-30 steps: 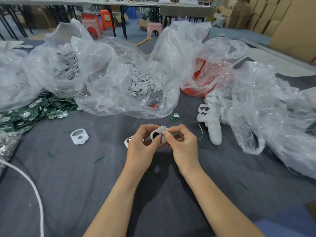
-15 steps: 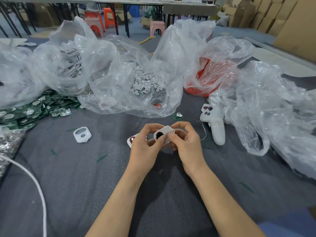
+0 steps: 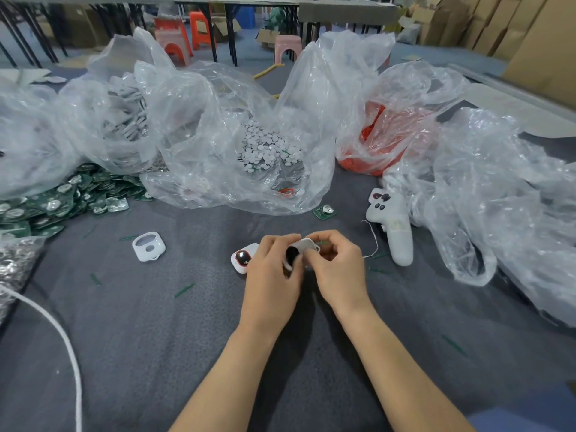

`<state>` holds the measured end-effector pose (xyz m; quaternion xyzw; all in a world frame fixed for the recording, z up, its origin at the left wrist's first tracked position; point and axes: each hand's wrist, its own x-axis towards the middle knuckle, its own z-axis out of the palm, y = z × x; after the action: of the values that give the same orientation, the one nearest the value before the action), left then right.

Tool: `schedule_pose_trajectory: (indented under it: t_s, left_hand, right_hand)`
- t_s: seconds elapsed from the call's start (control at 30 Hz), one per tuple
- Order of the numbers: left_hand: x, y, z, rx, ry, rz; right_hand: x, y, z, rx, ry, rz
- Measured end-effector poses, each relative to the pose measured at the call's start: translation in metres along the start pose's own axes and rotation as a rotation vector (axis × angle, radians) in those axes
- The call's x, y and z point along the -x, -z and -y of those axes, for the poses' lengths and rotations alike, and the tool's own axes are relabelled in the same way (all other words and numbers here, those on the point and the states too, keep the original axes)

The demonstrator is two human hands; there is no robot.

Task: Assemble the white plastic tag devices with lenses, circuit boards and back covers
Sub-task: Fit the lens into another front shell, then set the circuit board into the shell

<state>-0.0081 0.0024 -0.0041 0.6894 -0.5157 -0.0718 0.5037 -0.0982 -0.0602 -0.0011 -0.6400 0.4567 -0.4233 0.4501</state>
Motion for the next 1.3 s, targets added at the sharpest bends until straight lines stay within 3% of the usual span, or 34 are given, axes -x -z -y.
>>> schedule_pose_trajectory:
  t_s: [0.2,0.37,0.5,0.57,0.63,0.73,0.87,0.97,1.13,1.3]
  left_hand:
    - [0.006,-0.001,0.001,-0.045,-0.090,0.175]
    - [0.001,-0.002,0.009,-0.245,-0.066,0.105]
    - [0.000,-0.001,0.010,-0.153,-0.076,0.101]
    - [-0.010,-0.001,0.003,-0.070,-0.052,0.049]
    - [-0.037,-0.006,-0.008,-0.092,-0.080,0.039]
    - [-0.099,-0.037,-0.027,-0.403,-0.160,0.195]
    - [-0.155,-0.078,-0.025,-0.961,-0.124,0.466]
    - [-0.180,-0.069,-0.009,-1.061,-0.101,0.326]
    - [-0.204,-0.010,0.027,-0.798,-0.026,0.007]
    - [-0.199,0.015,0.036,-0.608,0.053,-0.038]
  right_hand:
    - [-0.009,0.010,-0.001,0.233,-0.047,0.060]
    - [-0.018,0.008,0.009,0.456,-0.043,0.206]
    - [-0.024,0.005,0.013,0.583,-0.030,0.263]
    - [-0.023,0.005,0.009,0.585,0.000,0.226]
    - [-0.020,0.005,0.005,0.407,0.008,0.126]
    - [-0.019,0.005,0.004,0.130,-0.041,0.006]
    - [-0.017,0.007,0.000,0.050,-0.002,-0.086]
    - [-0.016,0.011,-0.002,-0.079,-0.039,-0.084]
    - [-0.028,0.013,0.008,-0.119,-0.023,-0.127]
    - [-0.112,0.002,0.020,0.319,0.045,-0.003]
